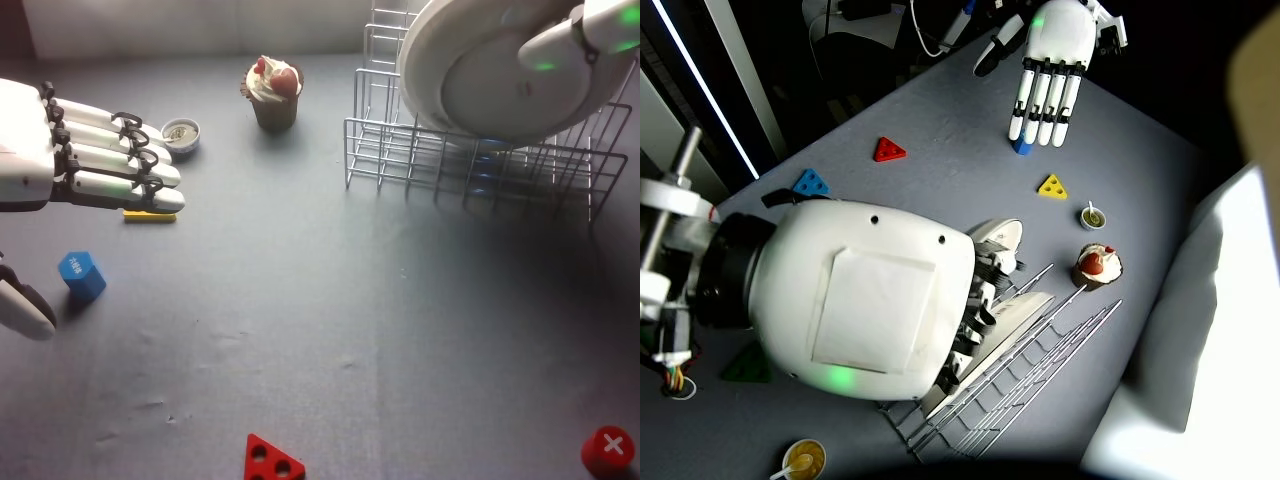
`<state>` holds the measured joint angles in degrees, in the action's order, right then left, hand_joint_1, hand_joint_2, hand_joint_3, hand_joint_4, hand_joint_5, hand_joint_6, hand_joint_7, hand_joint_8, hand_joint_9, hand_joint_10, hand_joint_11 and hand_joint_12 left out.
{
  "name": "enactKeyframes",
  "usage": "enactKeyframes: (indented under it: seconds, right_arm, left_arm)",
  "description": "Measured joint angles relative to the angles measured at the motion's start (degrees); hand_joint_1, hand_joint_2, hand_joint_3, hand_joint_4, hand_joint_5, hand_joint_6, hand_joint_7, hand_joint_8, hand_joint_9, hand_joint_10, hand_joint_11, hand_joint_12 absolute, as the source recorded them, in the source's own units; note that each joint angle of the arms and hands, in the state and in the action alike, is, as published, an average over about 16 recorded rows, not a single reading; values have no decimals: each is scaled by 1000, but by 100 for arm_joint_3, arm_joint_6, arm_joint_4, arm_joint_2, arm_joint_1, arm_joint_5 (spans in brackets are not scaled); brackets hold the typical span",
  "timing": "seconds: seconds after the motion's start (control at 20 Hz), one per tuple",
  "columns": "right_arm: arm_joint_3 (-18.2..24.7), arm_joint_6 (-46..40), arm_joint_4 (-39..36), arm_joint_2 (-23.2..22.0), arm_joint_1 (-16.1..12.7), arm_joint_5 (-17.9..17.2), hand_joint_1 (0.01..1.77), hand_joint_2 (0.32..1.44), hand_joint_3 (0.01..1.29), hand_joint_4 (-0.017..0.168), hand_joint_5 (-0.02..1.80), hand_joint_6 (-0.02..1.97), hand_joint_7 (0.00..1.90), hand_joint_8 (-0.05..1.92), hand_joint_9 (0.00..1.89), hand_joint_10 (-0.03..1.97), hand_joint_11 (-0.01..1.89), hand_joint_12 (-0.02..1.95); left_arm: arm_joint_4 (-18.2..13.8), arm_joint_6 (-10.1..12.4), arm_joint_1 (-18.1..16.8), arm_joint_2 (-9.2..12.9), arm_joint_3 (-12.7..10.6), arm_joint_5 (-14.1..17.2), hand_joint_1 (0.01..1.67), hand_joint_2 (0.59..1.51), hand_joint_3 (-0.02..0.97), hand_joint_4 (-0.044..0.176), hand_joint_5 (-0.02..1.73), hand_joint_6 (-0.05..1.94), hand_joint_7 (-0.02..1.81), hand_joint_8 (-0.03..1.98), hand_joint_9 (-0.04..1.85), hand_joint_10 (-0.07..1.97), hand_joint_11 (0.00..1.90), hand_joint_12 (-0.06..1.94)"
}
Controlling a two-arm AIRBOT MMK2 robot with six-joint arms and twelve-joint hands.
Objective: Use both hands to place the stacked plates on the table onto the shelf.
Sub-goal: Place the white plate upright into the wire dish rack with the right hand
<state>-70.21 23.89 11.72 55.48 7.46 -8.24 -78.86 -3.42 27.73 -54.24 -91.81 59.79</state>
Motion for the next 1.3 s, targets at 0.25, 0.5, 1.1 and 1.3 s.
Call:
enactKeyframes:
  seconds: [0.25, 0.5, 1.1, 1.3]
  right_arm:
    - [-150, -14, 66, 171, 231, -212, 1485, 914, 13, -10, 948, 825, 1173, 396, 1240, 471, 1018, 1311]
    - [-255, -143, 26, 276, 423, -309, 1476, 916, 13, -10, 938, 837, 1160, 423, 1219, 506, 1034, 1231]
    - [-314, -528, -190, 317, 664, -437, 1254, 947, 13, -7, 859, 480, 983, 148, 1098, 147, 1134, 304]
    - [-267, -559, -219, 298, 664, -468, 1112, 946, 13, -5, 776, 272, 866, 28, 976, 29, 1081, 69]
  left_arm:
    - [-16, 0, -16, -12, -24, -4, 101, 919, -1, 1, 126, 4, 149, 1, 157, 12, 171, 9]
    - [-9, 26, -76, -26, -62, -7, 101, 920, 0, 1, 125, 4, 149, 1, 158, 12, 172, 10]
    - [-67, 316, -312, -56, 102, 171, 119, 926, -1, 1, 117, 4, 139, 2, 152, 11, 174, 10]
    - [-75, 411, -349, -66, 213, 242, 119, 927, -1, 1, 114, 5, 134, 1, 147, 11, 173, 10]
